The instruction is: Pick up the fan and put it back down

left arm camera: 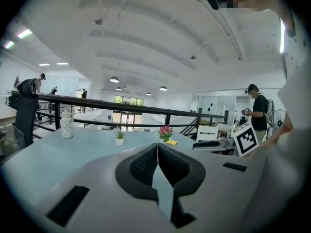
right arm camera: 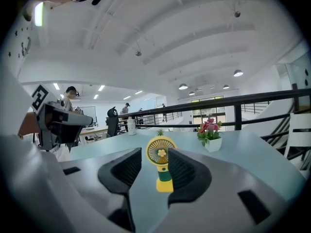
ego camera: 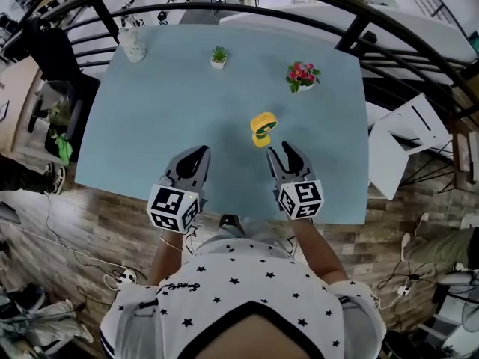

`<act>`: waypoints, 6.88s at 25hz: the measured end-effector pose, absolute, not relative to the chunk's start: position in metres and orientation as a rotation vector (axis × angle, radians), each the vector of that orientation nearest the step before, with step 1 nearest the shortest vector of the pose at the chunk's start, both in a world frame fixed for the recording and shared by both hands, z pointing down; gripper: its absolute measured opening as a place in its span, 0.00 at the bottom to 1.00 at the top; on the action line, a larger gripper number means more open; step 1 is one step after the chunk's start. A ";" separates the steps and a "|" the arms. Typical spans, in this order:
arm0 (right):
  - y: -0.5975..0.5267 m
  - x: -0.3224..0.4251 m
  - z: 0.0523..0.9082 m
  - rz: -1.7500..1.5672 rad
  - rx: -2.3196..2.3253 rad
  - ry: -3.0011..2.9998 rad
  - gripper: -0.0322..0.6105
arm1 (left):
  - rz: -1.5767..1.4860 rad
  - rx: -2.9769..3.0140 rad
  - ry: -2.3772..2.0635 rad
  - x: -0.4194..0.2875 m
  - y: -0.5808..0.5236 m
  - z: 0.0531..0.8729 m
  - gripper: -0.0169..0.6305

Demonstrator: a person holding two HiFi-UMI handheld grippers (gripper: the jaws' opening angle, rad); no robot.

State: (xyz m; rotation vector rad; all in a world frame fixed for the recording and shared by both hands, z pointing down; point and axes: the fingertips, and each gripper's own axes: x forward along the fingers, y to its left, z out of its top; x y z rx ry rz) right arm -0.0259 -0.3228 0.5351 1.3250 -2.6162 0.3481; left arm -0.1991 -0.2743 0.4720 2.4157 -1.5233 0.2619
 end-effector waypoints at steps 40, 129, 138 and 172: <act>-0.407 -0.081 0.652 0.264 1.073 -2.469 0.33 | 0.436 2.102 -1.797 -0.256 -0.270 0.502 0.07; -0.268 0.072 0.452 0.243 1.527 -2.494 0.31 | 0.272 2.551 -1.276 -0.115 -0.260 0.474 0.07; -0.271 0.075 0.456 0.246 1.509 -2.499 0.31 | 0.277 2.543 -1.284 -0.111 -0.260 0.477 0.07; -0.318 0.065 0.480 0.266 1.388 -2.525 0.31 | 0.296 2.472 -1.413 -0.125 -0.280 0.478 0.07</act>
